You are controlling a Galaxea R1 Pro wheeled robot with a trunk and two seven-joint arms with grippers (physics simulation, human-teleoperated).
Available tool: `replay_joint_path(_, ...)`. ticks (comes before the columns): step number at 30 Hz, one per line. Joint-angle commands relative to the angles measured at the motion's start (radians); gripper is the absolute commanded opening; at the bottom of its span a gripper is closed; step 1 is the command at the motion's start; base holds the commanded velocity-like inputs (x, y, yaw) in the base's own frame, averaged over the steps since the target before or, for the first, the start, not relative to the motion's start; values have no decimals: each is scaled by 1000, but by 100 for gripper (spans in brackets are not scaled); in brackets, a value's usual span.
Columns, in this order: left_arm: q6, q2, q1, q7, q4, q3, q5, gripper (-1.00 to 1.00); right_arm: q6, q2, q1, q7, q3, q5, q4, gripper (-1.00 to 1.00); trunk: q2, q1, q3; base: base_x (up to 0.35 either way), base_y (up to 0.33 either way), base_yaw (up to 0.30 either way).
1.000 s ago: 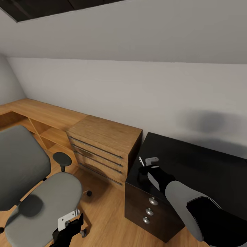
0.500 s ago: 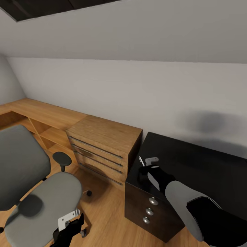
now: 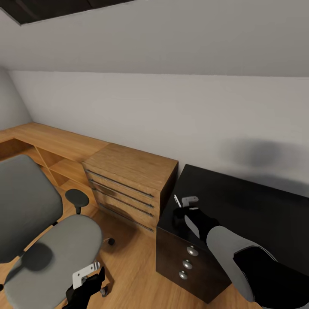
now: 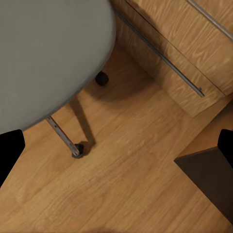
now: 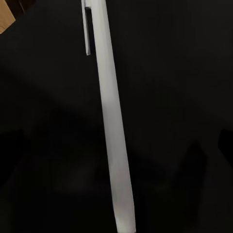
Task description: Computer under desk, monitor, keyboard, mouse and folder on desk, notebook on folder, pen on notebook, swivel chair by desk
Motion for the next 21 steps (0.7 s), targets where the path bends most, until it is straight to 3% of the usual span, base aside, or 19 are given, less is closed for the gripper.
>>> replay_joint_path(1,4,1,0,7,-2,-2,4,100,9,-1,0,-8,12,-5,0,100,-8,4,-4,0,0,0)
replay_joint_path(10,4,2,0,7,-2,-1,3,100,9,-1,0,-8,12,-5,0,100,-15,8,-7,0,0,0)
replay_joint_path(11,4,2,0,7,-2,-1,3,100,9,-1,0,-8,12,-5,0,-100,-15,8,-7,0,0,0)
replay_joint_path(21,4,2,0,7,-2,0,3,100,8,-1,1,-9,12,-5,0,-100,-15,8,-7,0,0,0)
